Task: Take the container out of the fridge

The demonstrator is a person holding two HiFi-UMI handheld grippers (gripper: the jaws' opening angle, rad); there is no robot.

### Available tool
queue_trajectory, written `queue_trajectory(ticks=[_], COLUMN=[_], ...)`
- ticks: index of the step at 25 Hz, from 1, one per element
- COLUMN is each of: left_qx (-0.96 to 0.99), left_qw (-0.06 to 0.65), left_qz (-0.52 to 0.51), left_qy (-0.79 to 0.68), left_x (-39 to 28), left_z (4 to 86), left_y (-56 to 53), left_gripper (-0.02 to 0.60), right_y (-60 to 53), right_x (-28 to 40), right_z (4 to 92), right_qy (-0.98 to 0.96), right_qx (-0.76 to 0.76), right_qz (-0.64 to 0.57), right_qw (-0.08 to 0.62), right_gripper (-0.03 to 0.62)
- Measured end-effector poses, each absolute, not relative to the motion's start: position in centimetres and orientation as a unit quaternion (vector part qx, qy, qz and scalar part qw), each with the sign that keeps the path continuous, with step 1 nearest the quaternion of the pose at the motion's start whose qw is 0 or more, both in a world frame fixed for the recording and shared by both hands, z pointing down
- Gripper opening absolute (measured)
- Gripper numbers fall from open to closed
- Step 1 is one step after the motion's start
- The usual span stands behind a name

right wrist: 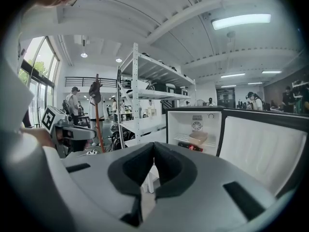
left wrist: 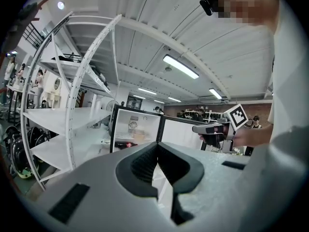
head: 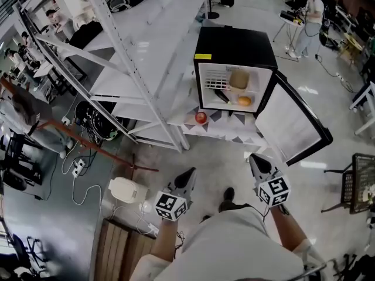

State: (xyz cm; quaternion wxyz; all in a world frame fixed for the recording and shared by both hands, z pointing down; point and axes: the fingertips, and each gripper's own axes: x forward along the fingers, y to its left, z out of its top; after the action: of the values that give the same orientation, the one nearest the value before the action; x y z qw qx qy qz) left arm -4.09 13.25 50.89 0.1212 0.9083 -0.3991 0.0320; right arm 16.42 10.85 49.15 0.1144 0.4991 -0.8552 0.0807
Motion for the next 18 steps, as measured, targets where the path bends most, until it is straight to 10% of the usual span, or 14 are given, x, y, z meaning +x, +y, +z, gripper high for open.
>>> queue_trajectory(ticks=[18], left_qx=[0.902], left_qw=[0.118], left_qz=[0.038], left_qy=[-0.414], left_x=[4.0], left_z=[50.2], left_y=[0.3], left_gripper=[0.005], right_y=[-3.1], right_x=[23.4], right_z=[49.6], right_qy=[-0.867], right_qx=[0.477], right_qz=[0.090], right_qw=[0.112], right_gripper=[0.006])
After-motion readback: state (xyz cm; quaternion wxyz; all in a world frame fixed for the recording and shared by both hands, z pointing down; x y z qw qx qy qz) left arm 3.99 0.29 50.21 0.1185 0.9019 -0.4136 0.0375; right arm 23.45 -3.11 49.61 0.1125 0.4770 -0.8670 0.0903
